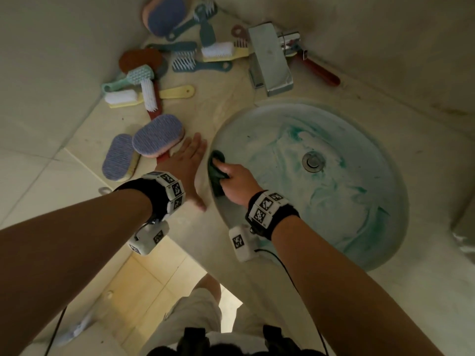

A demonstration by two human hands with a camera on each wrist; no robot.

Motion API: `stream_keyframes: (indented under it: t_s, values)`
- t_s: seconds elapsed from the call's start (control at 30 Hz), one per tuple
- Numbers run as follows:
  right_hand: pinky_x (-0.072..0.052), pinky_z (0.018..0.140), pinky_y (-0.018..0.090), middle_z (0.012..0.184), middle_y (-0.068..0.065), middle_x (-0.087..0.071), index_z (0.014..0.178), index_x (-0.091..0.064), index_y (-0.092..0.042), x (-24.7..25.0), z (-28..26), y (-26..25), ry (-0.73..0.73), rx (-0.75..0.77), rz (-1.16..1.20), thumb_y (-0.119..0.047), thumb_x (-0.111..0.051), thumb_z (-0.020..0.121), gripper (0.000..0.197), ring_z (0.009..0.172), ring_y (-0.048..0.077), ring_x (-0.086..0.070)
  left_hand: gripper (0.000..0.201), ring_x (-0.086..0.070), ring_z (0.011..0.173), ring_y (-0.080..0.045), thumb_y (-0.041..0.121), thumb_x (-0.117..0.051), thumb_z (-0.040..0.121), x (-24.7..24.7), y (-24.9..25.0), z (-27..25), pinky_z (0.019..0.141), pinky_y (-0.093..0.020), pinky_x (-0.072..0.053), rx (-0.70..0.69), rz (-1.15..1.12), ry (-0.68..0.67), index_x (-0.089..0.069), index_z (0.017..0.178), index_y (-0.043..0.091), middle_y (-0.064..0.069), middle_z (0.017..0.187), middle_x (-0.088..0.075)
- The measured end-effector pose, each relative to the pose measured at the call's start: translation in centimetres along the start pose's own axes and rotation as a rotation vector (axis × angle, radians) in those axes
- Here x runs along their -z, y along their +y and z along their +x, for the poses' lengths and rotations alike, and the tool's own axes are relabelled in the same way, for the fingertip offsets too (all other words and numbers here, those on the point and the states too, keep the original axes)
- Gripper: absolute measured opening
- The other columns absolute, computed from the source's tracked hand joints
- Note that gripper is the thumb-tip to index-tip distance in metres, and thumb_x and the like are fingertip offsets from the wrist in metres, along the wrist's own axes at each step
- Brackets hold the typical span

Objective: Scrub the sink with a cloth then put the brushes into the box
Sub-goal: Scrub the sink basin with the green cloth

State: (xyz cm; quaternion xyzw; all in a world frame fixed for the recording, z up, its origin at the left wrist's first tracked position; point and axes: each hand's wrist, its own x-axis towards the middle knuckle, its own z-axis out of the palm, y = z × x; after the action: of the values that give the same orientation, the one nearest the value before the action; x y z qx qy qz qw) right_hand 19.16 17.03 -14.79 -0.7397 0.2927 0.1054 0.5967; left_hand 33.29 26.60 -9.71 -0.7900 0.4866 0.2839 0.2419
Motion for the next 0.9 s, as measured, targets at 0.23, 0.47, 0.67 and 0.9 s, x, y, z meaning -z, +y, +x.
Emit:
stream_keyframes:
  t_s: [0.23, 0.47, 0.67, 0.9]
  values:
    - [-0.044, 0.100, 0.024, 0.138, 0.009, -0.056, 0.143, -0.047, -0.027, -0.4, -1.2, 1.3, -0.059, 0.019, -0.047, -0.004, -0.043, 0.091, 0.057, 0.121, 0.025, -0.056, 0.167, 0.017, 0.146, -0.017, 0.083, -0.074, 0.031, -0.2, 0.4, -0.4, 0.119, -0.050, -0.011, 0.015, -0.001, 0.007, 0.029, 0.146, 0.021, 0.002, 0.155, 0.032]
    - [-0.032, 0.103, 0.019, 0.146, 0.010, -0.047, 0.148, -0.039, -0.026, 0.5, 2.1, 0.4, 0.079, 0.003, 0.037, -0.006, -0.041, 0.098, 0.054, 0.131, 0.025, -0.047, 0.166, 0.017, 0.146, -0.016, 0.080, -0.077, 0.031, -0.1, 0.3, -0.3, 0.118, -0.053, -0.014, 0.018, -0.023, 0.003, 0.029, 0.146, 0.024, 0.004, 0.154, 0.034]
    - [-0.034, 0.110, 0.024, 0.144, 0.012, -0.050, 0.143, -0.048, -0.024, -0.9, -0.7, 1.2, -0.005, 0.016, -0.013, 0.000, -0.042, 0.094, 0.055, 0.130, 0.026, -0.048, 0.167, 0.018, 0.146, -0.017, 0.084, -0.073, 0.028, -0.2, -0.1, -0.2, 0.116, -0.055, -0.019, 0.003, -0.017, 0.014, 0.031, 0.145, 0.024, 0.004, 0.154, 0.034]
    - [-0.045, 0.104, 0.032, 0.137, 0.012, -0.056, 0.139, -0.053, -0.031, -0.9, -6.1, 3.8, -0.165, -0.039, -0.113, -0.002, -0.039, 0.095, 0.054, 0.117, 0.028, -0.058, 0.168, 0.018, 0.146, -0.018, 0.084, -0.074, 0.029, -0.3, 0.1, -0.2, 0.116, -0.055, -0.017, -0.013, -0.044, -0.012, 0.031, 0.145, 0.023, 0.004, 0.154, 0.034]
